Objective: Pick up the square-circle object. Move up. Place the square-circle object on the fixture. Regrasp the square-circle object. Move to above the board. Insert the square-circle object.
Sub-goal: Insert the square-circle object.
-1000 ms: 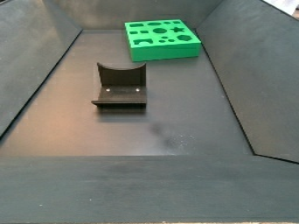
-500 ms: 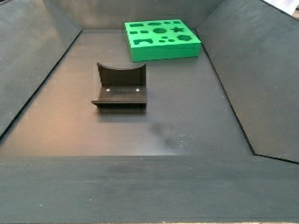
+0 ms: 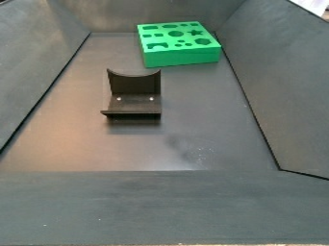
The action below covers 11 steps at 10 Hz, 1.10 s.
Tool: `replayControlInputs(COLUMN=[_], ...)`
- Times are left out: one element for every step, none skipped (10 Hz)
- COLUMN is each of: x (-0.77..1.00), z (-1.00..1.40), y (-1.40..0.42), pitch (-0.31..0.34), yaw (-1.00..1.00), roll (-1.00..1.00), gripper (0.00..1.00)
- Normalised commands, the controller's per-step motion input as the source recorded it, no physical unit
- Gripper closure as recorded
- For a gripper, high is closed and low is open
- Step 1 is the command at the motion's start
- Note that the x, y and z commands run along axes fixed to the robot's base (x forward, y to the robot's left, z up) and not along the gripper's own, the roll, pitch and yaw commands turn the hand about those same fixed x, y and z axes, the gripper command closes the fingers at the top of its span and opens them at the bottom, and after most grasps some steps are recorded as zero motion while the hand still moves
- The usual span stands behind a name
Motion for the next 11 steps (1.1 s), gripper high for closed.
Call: replayControlInputs(x=[-0.38, -0.24, -0.15, -0.16, -0.02, 0.0, 0.01, 0.0, 0.0, 0.0, -0.01], z=[-0.41, -0.49, -0.64, -0.74, -0.77, -0.87, -0.95, -1.0, -0.98, -0.95, -0.94], y=[-0.79, -0.84, -0.77, -0.73, -0.69, -0.65, -0.6, -0.57, -0.56, -0.52, -0.48], pitch=[-0.23, -0.206, -0.219, -0.241, -0.149, -0.059, -0.019, -0.044, -0.061, -0.067, -0.069], yaw=[0.3, 0.17, 0.0, -0.06, -0.01, 0.0, 0.0, 0.0, 0.0, 0.0, 0.07], roll=[0.25, 0.23, 0.19, 0.16, 0.15, 0.1, 0.09, 0.17, 0.19, 0.21, 0.22], gripper=[1.0, 1.0, 1.0, 1.0, 1.0, 1.0, 1.0, 1.0, 1.0, 1.0, 1.0])
